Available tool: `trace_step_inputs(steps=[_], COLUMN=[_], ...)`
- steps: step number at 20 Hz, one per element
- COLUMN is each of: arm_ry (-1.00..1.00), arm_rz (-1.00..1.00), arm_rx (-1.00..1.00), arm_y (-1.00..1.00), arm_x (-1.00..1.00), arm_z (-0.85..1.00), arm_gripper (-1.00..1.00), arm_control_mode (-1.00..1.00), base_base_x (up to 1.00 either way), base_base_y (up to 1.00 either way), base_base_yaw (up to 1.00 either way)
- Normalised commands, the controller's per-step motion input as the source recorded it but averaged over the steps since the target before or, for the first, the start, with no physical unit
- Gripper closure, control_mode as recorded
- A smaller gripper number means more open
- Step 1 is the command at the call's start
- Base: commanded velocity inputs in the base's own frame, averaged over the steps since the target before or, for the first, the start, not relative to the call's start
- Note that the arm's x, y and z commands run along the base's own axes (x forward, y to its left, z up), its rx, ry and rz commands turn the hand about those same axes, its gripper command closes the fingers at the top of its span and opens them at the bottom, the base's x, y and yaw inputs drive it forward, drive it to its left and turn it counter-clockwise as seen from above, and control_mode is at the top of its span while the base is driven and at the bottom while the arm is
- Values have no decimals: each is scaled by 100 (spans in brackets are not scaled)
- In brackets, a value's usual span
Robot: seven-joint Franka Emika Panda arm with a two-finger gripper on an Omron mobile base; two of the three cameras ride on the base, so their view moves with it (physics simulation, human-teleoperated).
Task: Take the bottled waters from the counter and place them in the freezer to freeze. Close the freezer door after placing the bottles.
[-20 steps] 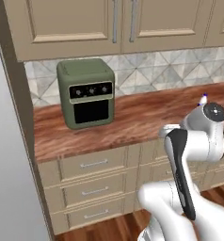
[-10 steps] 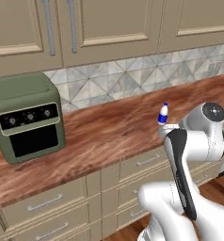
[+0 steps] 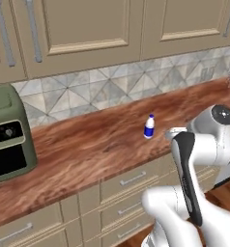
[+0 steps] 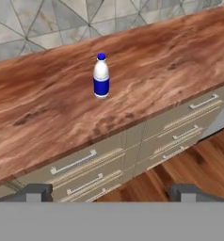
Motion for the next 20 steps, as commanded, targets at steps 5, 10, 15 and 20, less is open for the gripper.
trace_step_inputs(steps=[5,10,15,20], arm_ry=[0,0,0,0], arm_rz=[0,0,0,0], arm_rx=[0,0,0,0], arm_y=[0,0,0,0], arm_x=[0,0,0,0], arm_z=[0,0,0,0], arm_gripper=[-100,-100,-100,-100], arm_control_mode=[100,100,100,100], base_base_x=[66,14,10,13], base_base_y=[-37,-9,-2,1], base_base_yaw=[13,19,30,21])
